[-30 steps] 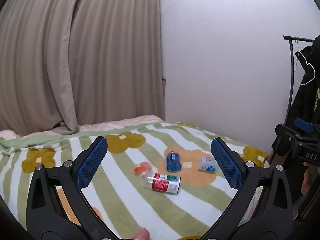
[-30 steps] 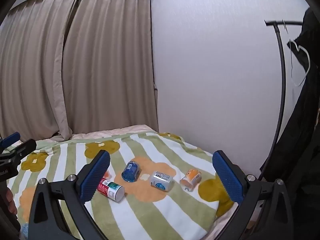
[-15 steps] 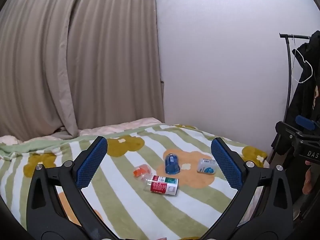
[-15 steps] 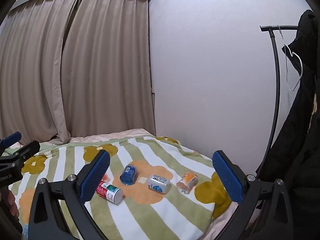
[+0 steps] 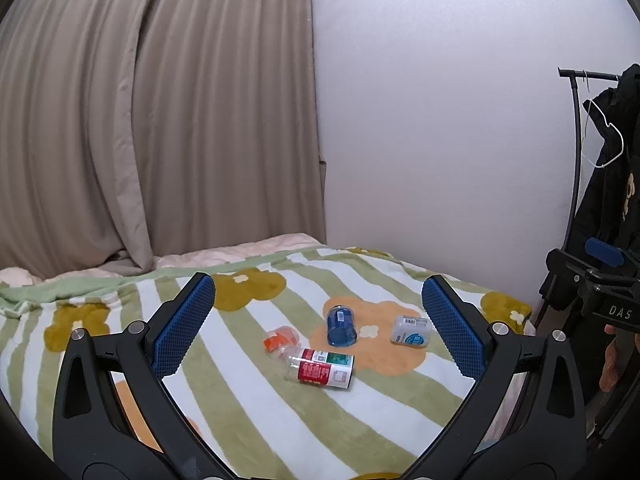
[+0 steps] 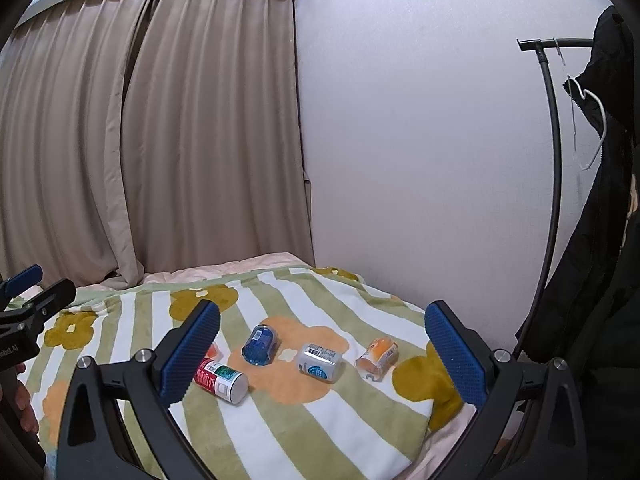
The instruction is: Flip cup upside down
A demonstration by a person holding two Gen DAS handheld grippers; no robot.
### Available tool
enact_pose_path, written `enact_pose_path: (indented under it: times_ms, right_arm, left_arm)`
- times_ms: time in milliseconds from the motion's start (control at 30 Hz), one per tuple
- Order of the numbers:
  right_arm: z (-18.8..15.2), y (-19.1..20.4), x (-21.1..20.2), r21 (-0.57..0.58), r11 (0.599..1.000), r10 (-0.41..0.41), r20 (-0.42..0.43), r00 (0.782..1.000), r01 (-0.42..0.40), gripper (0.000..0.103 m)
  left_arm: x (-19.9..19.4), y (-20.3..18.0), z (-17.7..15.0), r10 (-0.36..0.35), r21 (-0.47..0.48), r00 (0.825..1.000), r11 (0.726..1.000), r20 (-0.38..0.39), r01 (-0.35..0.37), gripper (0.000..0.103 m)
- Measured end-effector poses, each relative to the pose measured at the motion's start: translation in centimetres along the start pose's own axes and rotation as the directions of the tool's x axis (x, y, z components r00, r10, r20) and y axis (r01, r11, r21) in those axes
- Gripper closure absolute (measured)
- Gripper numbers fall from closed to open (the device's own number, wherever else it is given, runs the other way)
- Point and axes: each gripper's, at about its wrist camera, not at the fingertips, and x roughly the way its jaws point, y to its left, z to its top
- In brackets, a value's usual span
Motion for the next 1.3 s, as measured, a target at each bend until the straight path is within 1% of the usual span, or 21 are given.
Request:
enact_pose_path:
  times_ms: [100,867,1300]
  right_arm:
    - [-0.45,-0.13,0.14,0.005,1.0,0.003,0.002,1.0,-0.003,0.001]
    - [-0.15,-0.27,0.1,0.007,1.0,0.003,0.004,1.0,-0.003,0.001]
    - [-0.18,-0.19,0.02,0.005,1.0,0.001,0.006,1.0,-0.001,0.001]
  left_arm:
    - [-0.02,0.03,-0.1,0.0,0.0,1.0,1.0,-0.001,0.0,0.0]
    - [0.03,0.25,0.1,0.004,-0.005,1.0,1.0,0.003,-0.004,0.0]
    - [0.14,0.09,0.4,-0.006,-0.008,1.0,1.0,0.007,0.006,0.0]
